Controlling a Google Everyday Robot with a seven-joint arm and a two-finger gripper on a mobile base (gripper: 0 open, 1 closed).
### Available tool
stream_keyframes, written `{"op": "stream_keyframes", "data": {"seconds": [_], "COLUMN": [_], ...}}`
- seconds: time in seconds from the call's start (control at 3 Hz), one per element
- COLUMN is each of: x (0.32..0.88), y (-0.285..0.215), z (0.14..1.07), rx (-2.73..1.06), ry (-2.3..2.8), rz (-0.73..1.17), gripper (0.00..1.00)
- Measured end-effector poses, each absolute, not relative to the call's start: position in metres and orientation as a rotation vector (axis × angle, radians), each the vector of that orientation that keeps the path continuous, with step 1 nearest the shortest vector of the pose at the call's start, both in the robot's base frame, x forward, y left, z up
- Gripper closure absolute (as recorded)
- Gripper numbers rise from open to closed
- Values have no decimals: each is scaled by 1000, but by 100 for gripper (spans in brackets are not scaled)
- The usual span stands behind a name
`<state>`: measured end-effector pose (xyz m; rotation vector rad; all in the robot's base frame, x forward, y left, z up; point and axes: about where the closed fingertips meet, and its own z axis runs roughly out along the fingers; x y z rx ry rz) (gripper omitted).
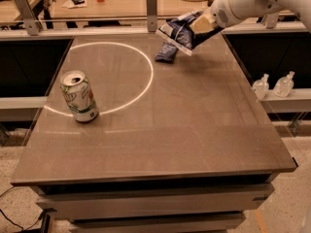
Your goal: Move blue chip bag near rxbar blueberry
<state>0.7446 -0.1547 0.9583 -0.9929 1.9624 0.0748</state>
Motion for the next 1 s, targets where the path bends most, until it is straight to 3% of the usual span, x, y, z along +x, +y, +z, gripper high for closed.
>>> {"op": "stream_keyframes", "data": {"seconds": [0.67, 1.0], "x": [755, 756], "y": [-115, -112], "z": [917, 914], "rx": [-1083, -1089], "ry": [2006, 2011], "rz": [209, 220], "gripper": [100, 87]}}
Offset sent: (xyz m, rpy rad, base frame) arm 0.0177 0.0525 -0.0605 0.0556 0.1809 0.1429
